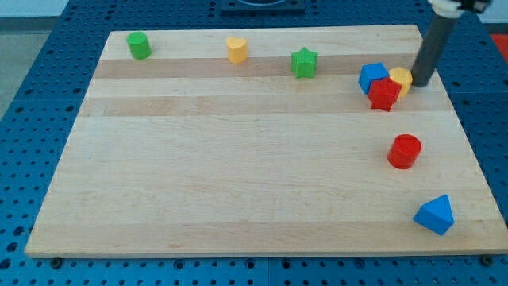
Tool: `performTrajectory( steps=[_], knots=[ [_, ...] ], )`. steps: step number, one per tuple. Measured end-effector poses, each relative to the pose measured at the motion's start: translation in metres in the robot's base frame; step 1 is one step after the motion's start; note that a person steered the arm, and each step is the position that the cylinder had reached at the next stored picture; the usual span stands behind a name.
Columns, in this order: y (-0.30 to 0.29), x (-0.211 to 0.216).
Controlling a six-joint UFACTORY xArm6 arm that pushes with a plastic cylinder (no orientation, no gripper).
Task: Separate the hexagon from the cube
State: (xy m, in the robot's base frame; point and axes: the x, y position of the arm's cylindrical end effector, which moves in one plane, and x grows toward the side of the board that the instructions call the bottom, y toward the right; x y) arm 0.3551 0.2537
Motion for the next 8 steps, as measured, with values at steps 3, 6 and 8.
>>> performTrajectory(
  steps=[3, 6, 8],
  knots=[
    [-0.02, 0.004],
    [-0.024, -0.043],
    [-0.079, -0.027]
  ],
)
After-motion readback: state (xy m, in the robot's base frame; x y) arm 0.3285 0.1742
